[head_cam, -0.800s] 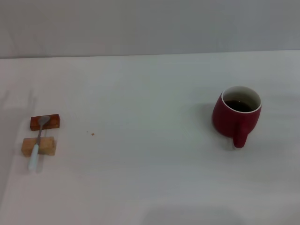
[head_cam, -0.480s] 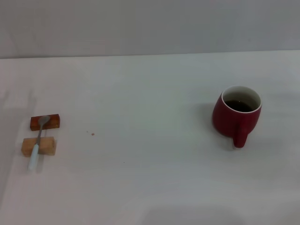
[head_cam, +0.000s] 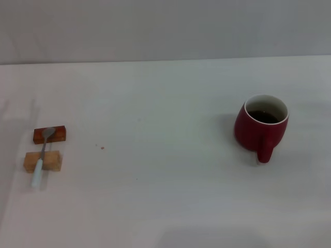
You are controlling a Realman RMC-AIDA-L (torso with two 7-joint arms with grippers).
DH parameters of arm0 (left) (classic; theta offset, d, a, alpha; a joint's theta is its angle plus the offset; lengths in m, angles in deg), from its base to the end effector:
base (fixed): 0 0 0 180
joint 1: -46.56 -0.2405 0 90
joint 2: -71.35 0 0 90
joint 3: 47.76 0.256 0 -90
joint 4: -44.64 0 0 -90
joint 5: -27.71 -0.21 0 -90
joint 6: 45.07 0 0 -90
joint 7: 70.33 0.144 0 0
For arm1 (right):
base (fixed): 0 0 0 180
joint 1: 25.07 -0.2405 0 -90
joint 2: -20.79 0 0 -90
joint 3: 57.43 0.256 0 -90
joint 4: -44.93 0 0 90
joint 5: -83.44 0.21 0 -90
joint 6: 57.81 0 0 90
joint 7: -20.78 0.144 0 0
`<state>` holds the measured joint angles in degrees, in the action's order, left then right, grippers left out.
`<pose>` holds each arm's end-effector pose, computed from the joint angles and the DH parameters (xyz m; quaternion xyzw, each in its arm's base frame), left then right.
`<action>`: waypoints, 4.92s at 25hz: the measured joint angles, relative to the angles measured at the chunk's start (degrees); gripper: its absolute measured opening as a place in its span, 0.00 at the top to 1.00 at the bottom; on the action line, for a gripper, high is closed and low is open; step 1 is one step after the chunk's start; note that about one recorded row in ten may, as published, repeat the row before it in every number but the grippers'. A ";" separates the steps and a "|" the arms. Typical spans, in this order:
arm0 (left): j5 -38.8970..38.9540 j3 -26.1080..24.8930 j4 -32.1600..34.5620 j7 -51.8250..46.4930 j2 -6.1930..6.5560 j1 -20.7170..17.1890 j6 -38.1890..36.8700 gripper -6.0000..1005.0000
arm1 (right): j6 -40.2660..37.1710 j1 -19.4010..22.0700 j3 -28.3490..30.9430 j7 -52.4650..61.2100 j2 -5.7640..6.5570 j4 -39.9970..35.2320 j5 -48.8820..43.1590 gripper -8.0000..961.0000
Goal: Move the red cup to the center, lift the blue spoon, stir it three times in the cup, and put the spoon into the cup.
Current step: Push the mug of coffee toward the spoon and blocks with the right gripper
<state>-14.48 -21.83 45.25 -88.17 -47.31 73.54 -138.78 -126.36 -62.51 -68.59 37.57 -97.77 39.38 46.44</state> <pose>-0.3190 0.3131 0.0707 -0.5502 -0.1304 -0.4525 0.6896 0.3332 0.3869 0.0981 -0.4622 0.2641 0.3986 0.7468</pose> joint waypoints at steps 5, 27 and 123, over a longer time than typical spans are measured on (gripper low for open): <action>0.00 0.00 0.00 -0.02 0.04 0.00 0.03 0.35 | 0.00 0.00 0.00 0.00 0.00 0.01 0.00 0.28; 0.00 0.00 -0.16 -0.10 0.03 -0.04 0.02 0.35 | 0.88 -0.13 -1.45 -0.69 0.00 -0.17 -0.69 0.72; 0.00 -2.12 3.76 0.20 0.27 1.36 3.43 0.35 | 16.35 2.90 -38.73 39.33 0.25 -16.56 -58.72 0.99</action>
<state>-14.48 -23.95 49.01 -87.96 -47.04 74.90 -135.35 -110.01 -59.61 -107.32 76.90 -97.51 22.83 -12.28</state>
